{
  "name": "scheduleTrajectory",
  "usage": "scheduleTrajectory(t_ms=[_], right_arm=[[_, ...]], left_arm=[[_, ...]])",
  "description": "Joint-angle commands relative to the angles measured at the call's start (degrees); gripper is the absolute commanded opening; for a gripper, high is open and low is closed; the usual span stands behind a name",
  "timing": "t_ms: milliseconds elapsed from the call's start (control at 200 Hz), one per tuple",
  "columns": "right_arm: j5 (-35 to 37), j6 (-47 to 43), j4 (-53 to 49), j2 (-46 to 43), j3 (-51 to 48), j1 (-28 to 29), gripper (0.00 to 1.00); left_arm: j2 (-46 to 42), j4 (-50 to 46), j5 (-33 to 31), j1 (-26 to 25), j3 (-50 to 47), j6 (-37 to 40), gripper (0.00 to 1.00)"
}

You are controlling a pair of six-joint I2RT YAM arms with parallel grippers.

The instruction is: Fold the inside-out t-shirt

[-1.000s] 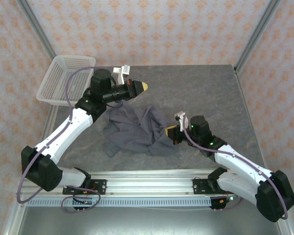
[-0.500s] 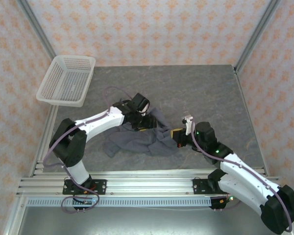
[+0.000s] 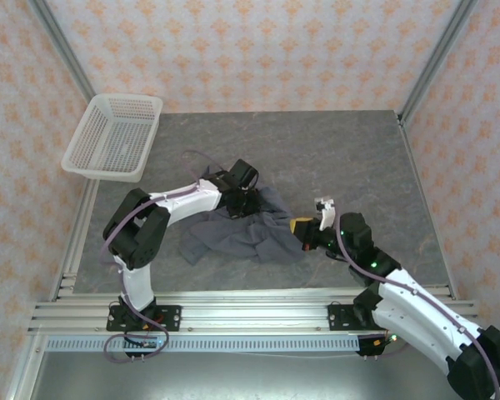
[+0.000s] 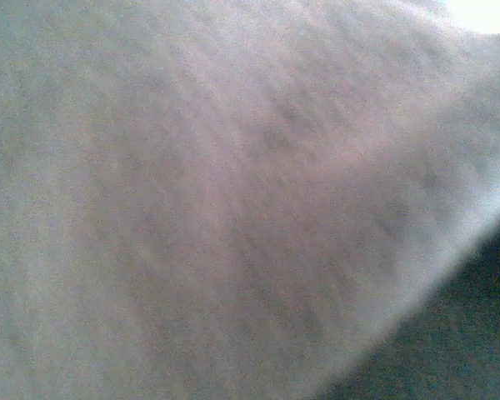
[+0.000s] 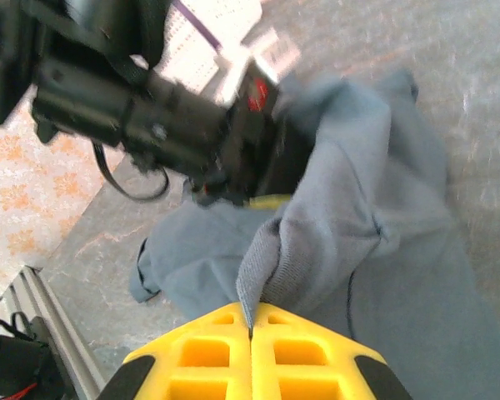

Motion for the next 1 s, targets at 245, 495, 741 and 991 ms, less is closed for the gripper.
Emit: scheduleTrajectory(t_ms=[245,495,741,991], right_arm=[[18.81,6.03,-11.75,-2.04,2.18,0.94,0.49],[23.64,-21.93,-11.60,13.55,18.14,0.58,0.73],[6.93,-38.19,-21.45,29.72,31.62,-6.72,0.60],[-9.86,-34.11,-18.15,34.05,34.59,-8.27,0.05]], left_arm=[[-9.96,7.94,17.79,3.98,7.39,11.05,0.00],[-10.70,3.38,21.42,2.96,7.81,16.50,0.00],[-11.16,-1.77,19.85,2.48,9.28,20.39,0.00],[-10.94,-4.28,20.07,2.41,10.42,22.43,0.00]])
